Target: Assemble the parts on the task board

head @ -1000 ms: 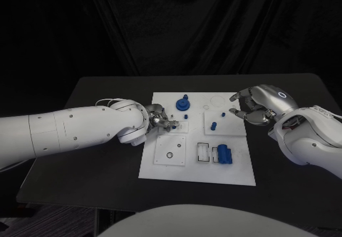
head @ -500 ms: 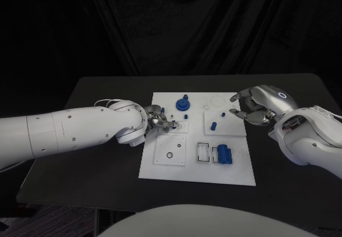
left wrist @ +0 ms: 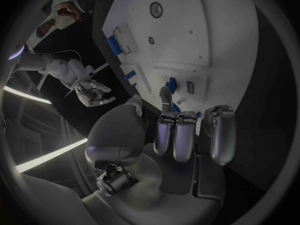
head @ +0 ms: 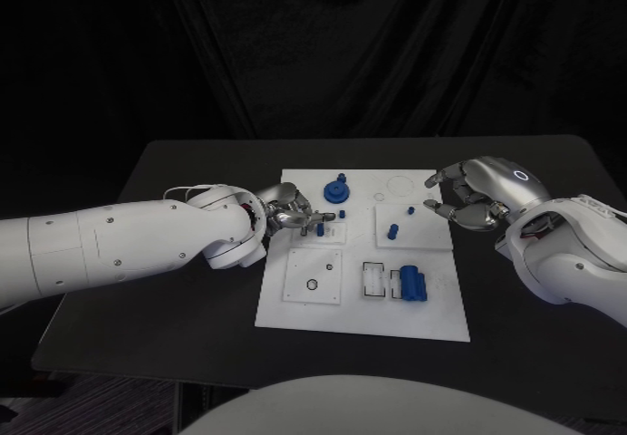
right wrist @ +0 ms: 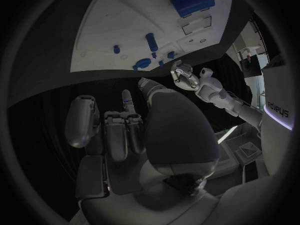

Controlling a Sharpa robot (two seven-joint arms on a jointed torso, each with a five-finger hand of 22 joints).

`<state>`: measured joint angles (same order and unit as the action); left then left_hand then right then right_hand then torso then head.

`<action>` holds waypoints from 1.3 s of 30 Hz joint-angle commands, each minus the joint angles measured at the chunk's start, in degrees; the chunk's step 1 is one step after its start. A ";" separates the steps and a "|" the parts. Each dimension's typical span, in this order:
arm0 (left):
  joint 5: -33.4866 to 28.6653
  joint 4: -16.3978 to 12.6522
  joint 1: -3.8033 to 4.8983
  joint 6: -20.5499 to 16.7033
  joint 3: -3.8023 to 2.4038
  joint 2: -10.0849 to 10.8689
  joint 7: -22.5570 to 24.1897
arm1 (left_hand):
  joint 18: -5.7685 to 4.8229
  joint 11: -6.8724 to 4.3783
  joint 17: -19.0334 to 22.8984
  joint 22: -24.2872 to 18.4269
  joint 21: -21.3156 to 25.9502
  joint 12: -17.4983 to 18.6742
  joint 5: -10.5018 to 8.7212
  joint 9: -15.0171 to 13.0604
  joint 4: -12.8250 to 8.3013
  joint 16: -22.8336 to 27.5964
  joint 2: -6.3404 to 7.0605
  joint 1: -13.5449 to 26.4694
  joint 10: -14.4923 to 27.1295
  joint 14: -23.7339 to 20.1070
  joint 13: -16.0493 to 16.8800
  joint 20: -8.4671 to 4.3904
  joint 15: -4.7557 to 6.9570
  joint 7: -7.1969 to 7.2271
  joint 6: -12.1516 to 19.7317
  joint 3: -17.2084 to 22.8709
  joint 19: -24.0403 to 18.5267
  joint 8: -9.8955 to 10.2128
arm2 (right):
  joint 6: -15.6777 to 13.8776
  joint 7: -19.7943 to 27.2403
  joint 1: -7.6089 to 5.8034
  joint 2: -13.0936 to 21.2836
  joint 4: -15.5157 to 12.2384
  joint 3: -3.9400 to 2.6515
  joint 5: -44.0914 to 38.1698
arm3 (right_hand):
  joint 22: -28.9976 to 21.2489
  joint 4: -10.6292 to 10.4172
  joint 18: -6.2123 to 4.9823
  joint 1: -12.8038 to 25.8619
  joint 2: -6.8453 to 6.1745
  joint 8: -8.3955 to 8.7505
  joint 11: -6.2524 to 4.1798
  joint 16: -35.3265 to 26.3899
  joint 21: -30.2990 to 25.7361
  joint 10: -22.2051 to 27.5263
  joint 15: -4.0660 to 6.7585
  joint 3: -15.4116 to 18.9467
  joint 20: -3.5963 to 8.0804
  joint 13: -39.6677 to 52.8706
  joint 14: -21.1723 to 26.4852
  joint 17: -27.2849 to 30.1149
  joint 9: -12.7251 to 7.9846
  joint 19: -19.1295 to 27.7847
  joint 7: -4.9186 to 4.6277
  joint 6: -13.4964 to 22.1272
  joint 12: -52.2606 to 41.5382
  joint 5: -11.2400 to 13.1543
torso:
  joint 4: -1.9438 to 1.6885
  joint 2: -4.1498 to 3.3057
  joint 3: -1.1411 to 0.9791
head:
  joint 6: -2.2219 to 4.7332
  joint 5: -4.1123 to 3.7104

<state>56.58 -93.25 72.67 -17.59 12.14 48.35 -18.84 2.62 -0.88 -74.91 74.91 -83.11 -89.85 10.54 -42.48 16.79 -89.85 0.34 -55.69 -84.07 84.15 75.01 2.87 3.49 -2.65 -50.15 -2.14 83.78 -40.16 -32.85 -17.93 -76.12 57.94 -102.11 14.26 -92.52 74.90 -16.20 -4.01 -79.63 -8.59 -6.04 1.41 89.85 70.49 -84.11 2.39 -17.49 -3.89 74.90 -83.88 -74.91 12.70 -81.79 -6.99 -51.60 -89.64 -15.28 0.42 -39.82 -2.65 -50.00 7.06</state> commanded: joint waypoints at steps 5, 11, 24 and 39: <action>-1.48 2.42 3.98 9.79 -0.09 -0.68 3.90 | -1.24 -0.66 -15.09 13.31 -1.83 -0.15 2.12 -0.62 -0.09 -0.15 -4.47 -1.59 -5.93 5.85 14.99 -0.46 0.54 0.49 0.23 -0.59 3.33 0.53 | 0.17 -0.92 0.16 -0.11 0.48 -0.04 0.33 | 9.39 0.03 -0.29 -0.64 -0.03 -0.37 0.37 0.15 -0.34 -5.89 -0.41 -0.38 -0.31 15.10 -6.12 -15.09 -0.11 -0.10 0.00 -0.51 -0.36 -0.25 | 0.06 0.19 0.00 | 0.00 -0.66; -6.84 6.14 8.89 25.05 -0.10 -3.45 -3.20 | -1.39 -0.41 -15.09 13.49 -2.56 -0.15 4.46 -0.41 0.04 -0.15 -6.08 -4.15 -5.93 5.85 14.99 -0.34 0.27 0.23 0.47 -1.46 3.48 2.44 | 0.10 -0.81 0.20 -0.67 1.19 -0.04 0.44 | 9.40 0.03 -0.29 -0.76 0.13 -0.37 0.39 0.15 -0.33 -5.89 -0.44 -0.58 -0.33 15.10 -6.12 -15.09 -0.19 -0.11 0.00 -0.68 -0.36 -0.38 | 0.21 0.49 -0.15 | 0.00 -0.43; -7.24 15.00 12.88 43.92 -0.10 -12.38 -14.21 | -2.62 -0.11 -15.09 15.09 -6.89 -0.15 2.48 2.98 -0.26 -0.15 -7.05 -9.19 -5.93 5.85 14.99 -0.05 0.10 -0.21 -3.79 -3.67 6.22 12.79 | 0.21 -0.19 0.28 -1.40 1.76 -0.04 1.03 | 9.43 0.00 -0.27 -1.06 0.62 -0.28 0.50 0.15 -0.26 -5.89 -0.53 -1.30 -0.41 15.10 -6.12 -15.09 -0.52 -0.17 -0.04 -1.18 -0.36 -1.29 | 0.59 0.50 -0.31 | 0.00 0.17; 3.31 19.32 12.83 41.74 -0.09 -15.28 -13.23 | -2.62 -0.42 -15.09 15.09 -6.89 -0.15 -1.97 3.01 -0.35 -0.15 -6.95 -11.33 -5.93 5.85 14.99 -0.03 0.25 0.24 -8.91 -5.59 6.22 17.68 | 0.14 0.57 0.37 -1.44 1.95 -0.04 1.37 | 9.42 0.10 -0.28 -1.29 0.75 -0.19 0.61 0.15 -0.30 -5.89 -0.60 -1.71 -0.46 15.10 -6.12 -15.09 -0.73 -0.18 -0.06 -1.43 -0.36 -1.96 | 0.73 0.23 -0.15 | 0.62 -0.09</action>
<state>56.47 -74.18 85.54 23.22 12.10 33.27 -31.58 0.76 -1.30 -74.91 74.91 -89.83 -89.85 8.82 -39.42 16.36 -89.85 -6.35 -67.48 -84.05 83.94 75.01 2.65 3.68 -2.46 -58.78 -7.57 83.98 -22.72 -32.68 -17.54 -75.86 56.48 -100.19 14.26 -91.20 74.94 -16.08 -4.01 -80.26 -7.96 -6.04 1.65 89.85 70.49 -83.92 2.24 -18.87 -4.10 74.93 -84.04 -74.91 12.05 -82.00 -7.18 -52.62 -89.64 -17.02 1.06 -39.51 -2.93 -49.74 6.80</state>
